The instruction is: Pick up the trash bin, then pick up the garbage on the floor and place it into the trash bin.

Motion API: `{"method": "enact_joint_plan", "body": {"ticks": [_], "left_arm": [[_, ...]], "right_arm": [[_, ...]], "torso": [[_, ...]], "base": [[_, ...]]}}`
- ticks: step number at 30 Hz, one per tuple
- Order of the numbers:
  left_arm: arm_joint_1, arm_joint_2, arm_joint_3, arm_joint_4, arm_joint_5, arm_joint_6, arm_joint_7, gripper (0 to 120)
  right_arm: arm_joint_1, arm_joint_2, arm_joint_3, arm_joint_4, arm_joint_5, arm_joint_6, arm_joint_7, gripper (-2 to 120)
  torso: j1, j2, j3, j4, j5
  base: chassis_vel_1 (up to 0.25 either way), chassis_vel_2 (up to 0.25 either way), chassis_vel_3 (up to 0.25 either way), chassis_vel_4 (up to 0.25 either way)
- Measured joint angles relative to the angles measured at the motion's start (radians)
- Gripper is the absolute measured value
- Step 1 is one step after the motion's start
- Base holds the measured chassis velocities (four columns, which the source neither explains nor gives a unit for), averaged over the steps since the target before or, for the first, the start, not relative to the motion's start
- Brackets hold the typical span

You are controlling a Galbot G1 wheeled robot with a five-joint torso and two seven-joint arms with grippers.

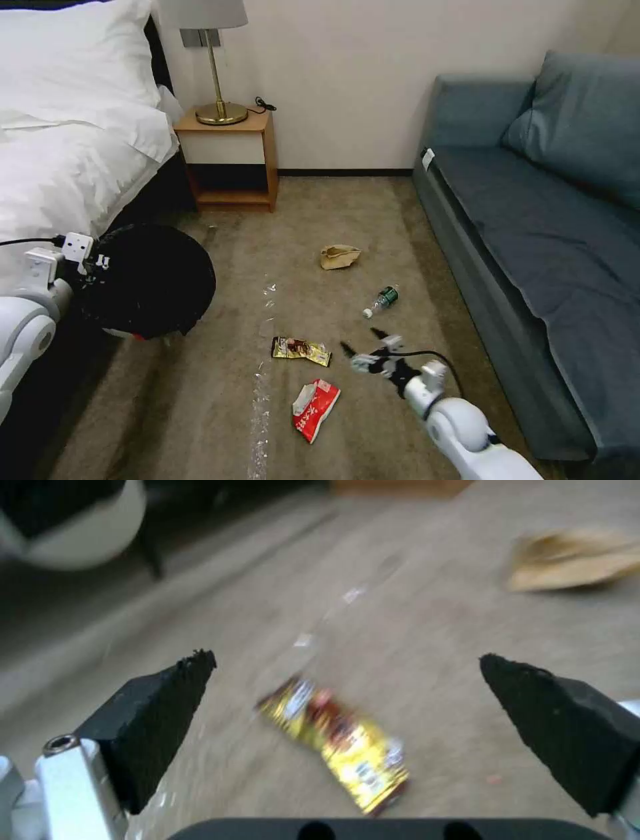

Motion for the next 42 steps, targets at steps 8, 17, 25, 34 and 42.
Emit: {"method": "enact_joint_plan", "body": {"ticks": [8,17,25,34,42], "left_arm": [[0.015,-0.046,0.016,0.043,0.057,-0.035,0.022,4],[0.033,-0.109,0.018,0.075,0.101,-0.066,0.040,4],[0.025,-0.122,0.031,0.078,0.106,-0.067,0.040,4],[0.025,-0.132,0.035,0.079,0.116,-0.071,0.040,4],[0.030,-0.146,0.039,0.065,0.124,-0.074,0.037,4]], "right_arm": [[0.159,0.056,-0.174,-0.235,-0.037,0.038,-0.119,100],[0.235,0.160,-0.237,-0.548,-0.155,0.171,-0.160,100],[0.240,0.196,-0.221,-0.630,-0.197,0.219,-0.163,100],[0.177,0.177,-0.190,-0.572,-0.219,0.226,-0.136,100],[0.160,0.187,-0.165,-0.602,-0.241,0.244,-0.141,100]], "torso": [[0.000,0.000,0.000,-0.0001,0.0000],[0.000,0.000,0.000,-0.0005,-0.0002],[0.000,0.000,0.000,-0.0004,-0.0002],[0.000,0.000,0.000,-0.0004,0.0000],[0.000,0.000,0.000,-0.0003,0.0001]], "base": [[0.000,0.000,0.000,0.000],[0.000,0.000,0.000,0.000],[0.000,0.000,0.000,0.000],[0.000,0.000,0.000,0.000],[0.000,0.000,0.000,0.000]]}}
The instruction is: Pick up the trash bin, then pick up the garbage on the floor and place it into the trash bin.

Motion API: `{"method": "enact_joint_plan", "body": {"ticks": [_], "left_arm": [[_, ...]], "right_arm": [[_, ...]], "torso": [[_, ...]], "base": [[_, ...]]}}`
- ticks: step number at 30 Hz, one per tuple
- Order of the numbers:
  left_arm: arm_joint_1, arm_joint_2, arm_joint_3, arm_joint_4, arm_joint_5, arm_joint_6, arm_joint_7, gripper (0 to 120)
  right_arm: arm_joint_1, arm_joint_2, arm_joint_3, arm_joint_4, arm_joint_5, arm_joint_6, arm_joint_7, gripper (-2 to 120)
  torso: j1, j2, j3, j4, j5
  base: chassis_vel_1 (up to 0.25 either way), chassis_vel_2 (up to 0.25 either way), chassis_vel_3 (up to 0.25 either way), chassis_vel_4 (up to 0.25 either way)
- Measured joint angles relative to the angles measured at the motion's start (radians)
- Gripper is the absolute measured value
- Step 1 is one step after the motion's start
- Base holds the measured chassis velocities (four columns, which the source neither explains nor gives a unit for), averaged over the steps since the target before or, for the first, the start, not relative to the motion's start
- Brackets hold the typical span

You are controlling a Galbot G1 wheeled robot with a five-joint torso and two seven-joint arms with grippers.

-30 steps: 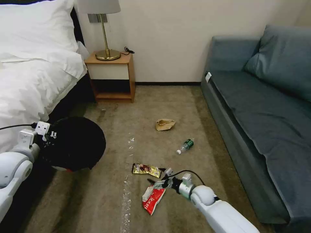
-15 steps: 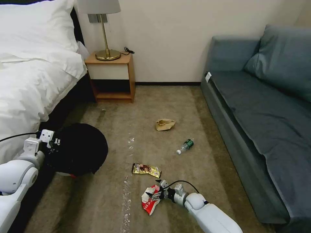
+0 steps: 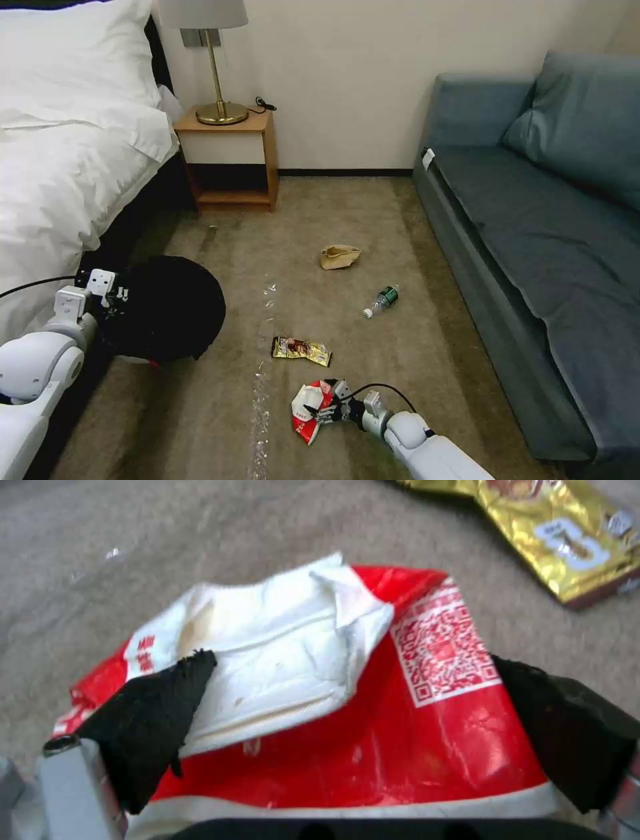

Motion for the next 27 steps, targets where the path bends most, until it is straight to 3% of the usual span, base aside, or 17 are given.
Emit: {"method": "enact_joint_plan", "body": {"ticks": [3,6,7,11,16,19,21,27], "left_arm": [[0.006,-0.003,0.000,-0.007,0.001,-0.002,-0.001,4],[0.010,-0.009,0.000,-0.011,0.004,-0.007,-0.002,4],[0.011,-0.012,0.000,-0.014,0.007,-0.008,-0.003,4],[0.014,-0.015,0.000,-0.019,0.008,-0.008,-0.004,4],[0.017,-0.019,0.000,-0.022,0.011,-0.012,-0.005,4],[0.018,-0.019,0.000,-0.022,0.011,-0.015,-0.005,4],[0.018,-0.019,-0.001,-0.021,0.011,-0.022,-0.005,4],[0.019,-0.019,-0.002,-0.010,0.012,-0.040,-0.003,4]], "right_arm": [[-0.006,0.004,0.014,-0.020,-0.007,0.016,-0.015,99],[-0.008,0.012,0.030,-0.045,-0.013,0.037,-0.025,89],[-0.008,0.014,0.038,-0.052,-0.014,0.043,-0.031,81],[-0.008,0.017,0.045,-0.057,-0.015,0.051,-0.036,71],[-0.008,0.026,0.054,-0.065,-0.014,0.062,-0.048,48],[-0.007,0.029,0.057,-0.067,-0.013,0.063,-0.052,44],[-0.006,0.036,0.063,-0.074,-0.012,0.065,-0.057,32],[-0.009,0.045,0.071,-0.078,-0.009,0.067,-0.068,11]], "torso": [[0.000,0.000,0.000,0.0001,0.0000],[0.000,0.000,0.000,0.0000,0.0000],[0.000,0.000,0.000,-0.0001,-0.0002],[0.000,0.000,0.000,-0.0001,-0.0001],[0.000,0.000,0.000,-0.0001,-0.0001],[0.000,0.000,0.000,0.0000,-0.0002],[0.000,0.000,0.000,0.0000,-0.0001],[0.000,0.000,0.000,0.0000,-0.0001]], "base": [[0.000,0.000,0.000,0.000],[0.000,0.000,0.000,0.000],[0.000,0.000,0.000,0.000],[0.000,0.000,0.000,0.000],[0.000,0.000,0.000,0.000],[0.000,0.000,0.000,0.000],[0.000,0.000,0.000,0.000],[0.000,0.000,0.000,0.000]]}}
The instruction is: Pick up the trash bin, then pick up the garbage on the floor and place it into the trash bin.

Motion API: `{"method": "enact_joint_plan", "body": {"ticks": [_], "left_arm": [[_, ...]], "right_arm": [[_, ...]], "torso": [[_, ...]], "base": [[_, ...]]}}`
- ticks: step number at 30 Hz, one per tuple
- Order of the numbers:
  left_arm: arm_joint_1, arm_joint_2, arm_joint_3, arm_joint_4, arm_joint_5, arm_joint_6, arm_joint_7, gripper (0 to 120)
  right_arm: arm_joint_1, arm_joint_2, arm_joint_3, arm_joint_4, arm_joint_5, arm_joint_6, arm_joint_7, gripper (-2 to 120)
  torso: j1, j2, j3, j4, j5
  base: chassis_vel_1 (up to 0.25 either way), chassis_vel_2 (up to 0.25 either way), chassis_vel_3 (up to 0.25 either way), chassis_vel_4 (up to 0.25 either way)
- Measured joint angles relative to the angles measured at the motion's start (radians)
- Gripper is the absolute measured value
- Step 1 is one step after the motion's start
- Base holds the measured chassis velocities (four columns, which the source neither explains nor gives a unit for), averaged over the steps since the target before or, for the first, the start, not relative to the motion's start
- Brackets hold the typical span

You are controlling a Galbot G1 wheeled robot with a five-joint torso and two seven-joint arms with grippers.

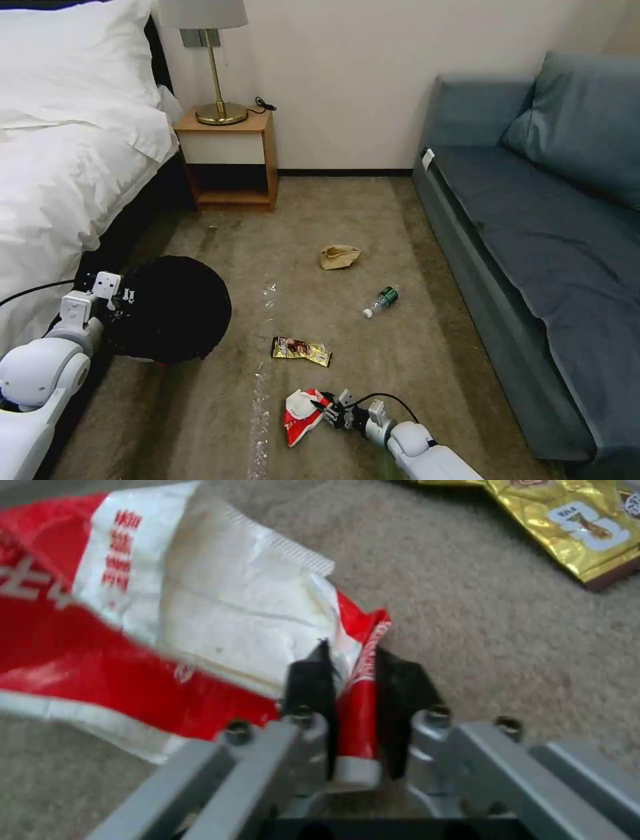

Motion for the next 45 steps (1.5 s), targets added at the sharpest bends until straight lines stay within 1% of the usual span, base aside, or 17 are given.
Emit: {"method": "enact_joint_plan", "body": {"ticks": [1,2,3,5,20,28,42,44,45], "left_arm": [[0.000,0.000,0.000,0.003,0.000,-0.004,0.000,4],[0.000,0.000,0.000,0.003,0.000,-0.004,0.000,4],[0.000,0.000,0.000,0.006,0.001,-0.009,0.001,4],[0.000,0.000,0.000,0.008,0.003,-0.015,0.002,4],[0.004,0.002,-0.003,0.012,0.005,-0.034,0.005,4],[-0.002,0.001,0.000,0.022,0.005,-0.038,0.007,4],[-0.023,-0.012,0.020,0.045,0.007,-0.046,0.008,4],[-0.034,-0.018,0.038,0.050,0.006,-0.050,0.009,4],[-0.034,-0.018,0.038,0.050,0.006,-0.050,0.009,4]], "right_arm": [[-0.001,0.002,0.002,-0.001,0.000,0.000,-0.001,7],[-0.001,0.002,0.002,-0.001,0.000,0.000,-0.001,7],[-0.001,0.004,0.003,-0.002,0.000,0.002,-0.001,2],[-0.002,0.005,0.006,-0.003,0.000,0.002,-0.002,0],[-0.010,0.006,0.023,0.021,-0.001,0.000,-0.011,0],[-0.014,-0.006,0.030,0.058,0.001,-0.004,-0.014,0],[-0.021,-0.027,0.072,0.173,0.049,-0.021,-0.033,0],[-0.014,-0.032,0.089,0.226,0.084,-0.033,-0.034,0],[-0.014,-0.032,0.089,0.226,0.084,-0.033,-0.034,0]], "torso": [[0.000,0.000,0.000,0.0000,0.0000],[0.000,0.000,0.000,0.0000,0.0000],[0.000,0.000,0.000,0.0001,0.0001],[0.000,0.000,0.000,0.0001,0.0000],[0.000,0.000,0.000,0.0001,0.0000],[0.000,0.000,0.000,0.0001,0.0000],[0.000,0.000,0.000,0.0001,0.0000],[0.000,0.000,0.000,0.0000,0.0002],[0.000,0.000,0.000,0.0000,0.0002]], "base": [[0.000,0.000,0.000,0.000],[0.000,0.000,0.000,0.000],[0.000,0.000,0.000,0.000],[0.000,0.000,0.000,0.000],[0.000,0.000,0.000,0.000],[0.000,0.000,0.000,0.000],[0.000,0.000,0.000,0.000],[0.000,0.000,0.000,0.000],[0.000,0.000,0.000,0.000]]}}
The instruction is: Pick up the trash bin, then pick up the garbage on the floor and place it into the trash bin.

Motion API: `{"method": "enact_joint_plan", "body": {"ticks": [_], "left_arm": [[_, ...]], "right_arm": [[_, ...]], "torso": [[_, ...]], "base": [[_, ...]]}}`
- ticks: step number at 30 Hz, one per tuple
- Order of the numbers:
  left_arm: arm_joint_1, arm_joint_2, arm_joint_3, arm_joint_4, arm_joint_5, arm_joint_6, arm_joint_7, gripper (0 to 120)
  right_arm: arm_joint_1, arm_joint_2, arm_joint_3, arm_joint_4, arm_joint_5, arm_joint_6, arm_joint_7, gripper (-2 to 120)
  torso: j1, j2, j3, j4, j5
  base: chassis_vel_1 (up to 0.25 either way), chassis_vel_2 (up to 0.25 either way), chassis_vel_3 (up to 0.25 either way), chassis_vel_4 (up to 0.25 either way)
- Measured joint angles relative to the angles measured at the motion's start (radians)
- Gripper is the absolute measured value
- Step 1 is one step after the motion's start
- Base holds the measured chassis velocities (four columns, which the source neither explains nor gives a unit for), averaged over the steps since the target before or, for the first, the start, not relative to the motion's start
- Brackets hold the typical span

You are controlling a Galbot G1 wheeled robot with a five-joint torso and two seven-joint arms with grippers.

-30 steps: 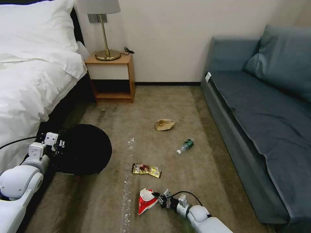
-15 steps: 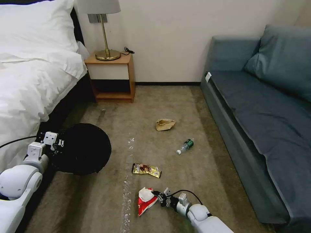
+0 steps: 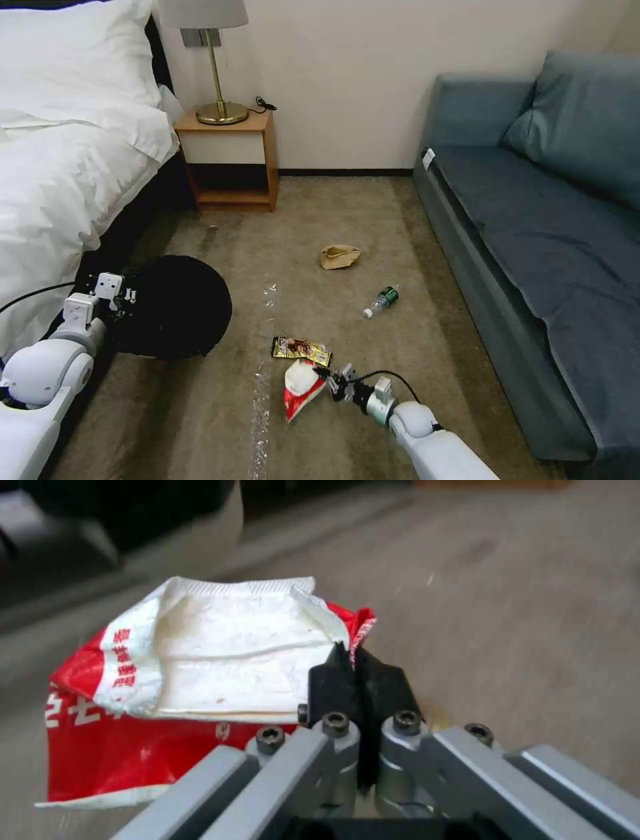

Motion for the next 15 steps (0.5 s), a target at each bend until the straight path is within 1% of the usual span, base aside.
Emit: {"method": "enact_joint_plan", "body": {"ticks": [2,3,4,6,7,9,10,11,12,13,14,15], "left_arm": [[-0.015,-0.009,0.022,0.009,-0.003,-0.006,0.002,4],[-0.015,-0.009,0.022,0.009,-0.003,-0.006,0.002,4],[-0.023,-0.013,0.032,0.014,-0.007,-0.009,0.003,4],[-0.046,-0.024,0.056,0.027,-0.021,-0.016,0.005,4],[-0.046,-0.024,0.056,0.027,-0.021,-0.016,0.005,4],[-0.105,-0.051,0.114,0.060,-0.041,-0.023,0.006,4],[-0.119,-0.058,0.127,0.068,-0.045,-0.024,0.006,4],[-0.119,-0.058,0.127,0.068,-0.045,-0.024,0.006,4],[-0.140,-0.069,0.149,0.080,-0.048,-0.025,0.005,4],[-0.140,-0.069,0.149,0.080,-0.048,-0.025,0.005,4],[-0.163,-0.082,0.172,0.095,-0.049,-0.026,0.004,4],[-0.177,-0.089,0.185,0.104,-0.049,-0.026,0.002,4]], "right_arm": [[0.017,-0.004,0.018,0.044,0.030,-0.010,0.000,0],[0.017,-0.004,0.018,0.044,0.030,-0.010,0.000,0],[0.024,-0.005,0.022,0.062,0.043,-0.017,0.001,0],[0.049,-0.008,0.034,0.102,0.080,-0.030,0.004,0],[0.049,-0.008,0.034,0.102,0.080,-0.030,0.004,0],[0.121,-0.009,0.046,0.174,0.164,-0.073,0.026,0],[0.143,-0.009,0.044,0.187,0.181,-0.083,0.033,0],[0.143,-0.009,0.044,0.187,0.181,-0.083,0.033,0],[0.183,-0.006,0.033,0.202,0.203,-0.098,0.045,0],[0.183,-0.006,0.033,0.202,0.203,-0.098,0.045,0],[0.232,0.003,0.013,0.210,0.222,-0.109,0.056,0],[0.263,0.012,-0.003,0.211,0.231,-0.114,0.061,0]], "torso": [[0.000,0.000,0.000,0.0001,-0.0001],[0.000,0.000,0.000,0.0001,-0.0001],[0.000,0.000,0.000,0.0000,0.0000],[0.000,0.000,0.000,0.0001,0.0000],[0.000,0.000,0.000,0.0001,0.0000],[0.000,0.000,0.000,-0.0001,-0.0001],[0.000,0.000,0.000,-0.0001,-0.0001],[0.000,0.000,0.000,-0.0001,-0.0001],[0.000,0.000,0.000,-0.0002,-0.0002],[0.000,0.000,0.000,-0.0002,-0.0002],[0.000,0.000,0.000,0.0000,-0.0002],[0.000,0.000,0.000,0.0000,-0.0002]], "base": [[0.000,0.000,0.000,0.000],[0.000,0.000,0.000,0.000],[0.000,0.000,0.000,0.000],[0.000,0.000,0.000,0.000],[0.000,0.000,0.000,0.000],[0.000,0.000,0.000,0.000],[0.000,0.000,0.000,0.000],[0.000,0.000,0.000,0.000],[0.000,0.000,0.000,0.000],[0.000,0.000,0.000,0.000],[0.000,0.000,0.000,0.000],[0.000,0.000,0.000,0.000]]}}
